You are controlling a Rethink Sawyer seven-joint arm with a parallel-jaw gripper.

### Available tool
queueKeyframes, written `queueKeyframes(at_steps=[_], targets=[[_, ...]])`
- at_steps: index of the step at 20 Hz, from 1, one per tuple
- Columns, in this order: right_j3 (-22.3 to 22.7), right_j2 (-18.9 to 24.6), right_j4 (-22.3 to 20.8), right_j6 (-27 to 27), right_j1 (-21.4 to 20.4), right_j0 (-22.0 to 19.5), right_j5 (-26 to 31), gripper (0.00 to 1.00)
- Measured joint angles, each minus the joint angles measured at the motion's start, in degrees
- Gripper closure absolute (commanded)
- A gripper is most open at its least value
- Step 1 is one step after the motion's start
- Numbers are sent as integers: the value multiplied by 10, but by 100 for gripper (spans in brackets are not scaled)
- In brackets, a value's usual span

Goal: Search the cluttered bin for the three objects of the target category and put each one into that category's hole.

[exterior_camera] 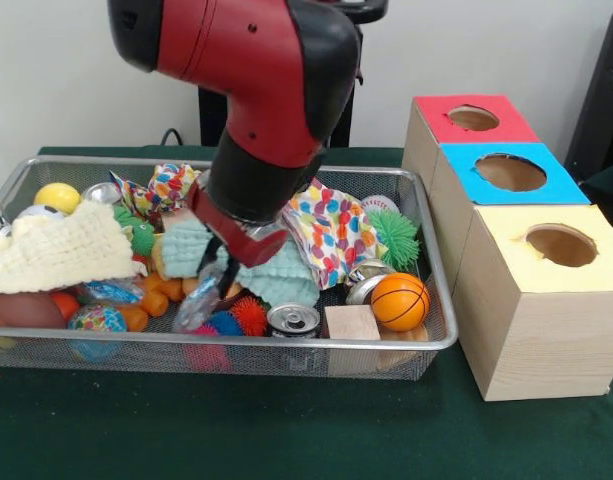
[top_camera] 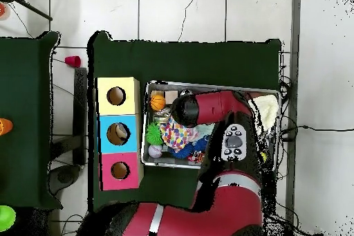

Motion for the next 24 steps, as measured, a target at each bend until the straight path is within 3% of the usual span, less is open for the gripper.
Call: queueKeyframes(at_steps=[5,13,24], targets=[[43,37,28,0,-39,-14,-23,100],[83,47,49,0,-77,-4,-29,100],[148,44,115,0,-150,62,-29,100]])
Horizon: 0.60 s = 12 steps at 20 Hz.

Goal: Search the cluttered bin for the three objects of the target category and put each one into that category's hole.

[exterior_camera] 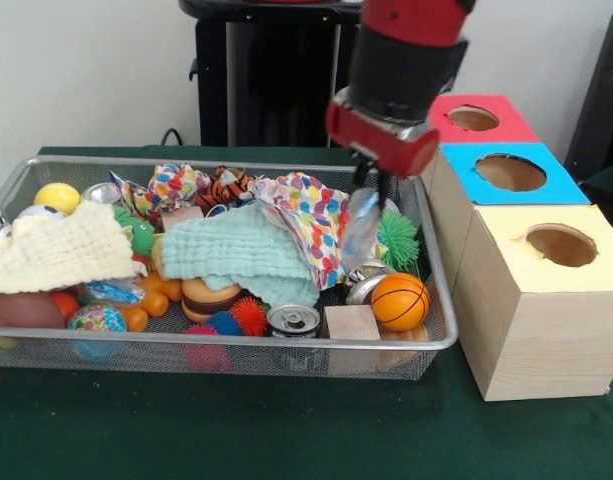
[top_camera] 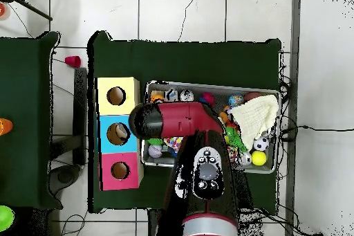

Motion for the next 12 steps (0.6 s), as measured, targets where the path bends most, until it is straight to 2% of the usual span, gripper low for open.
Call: queueKeyframes(at_steps=[8,12], targets=[[32,-6,51,1,-36,61,0,100],[55,-24,95,11,-50,99,0,100]])
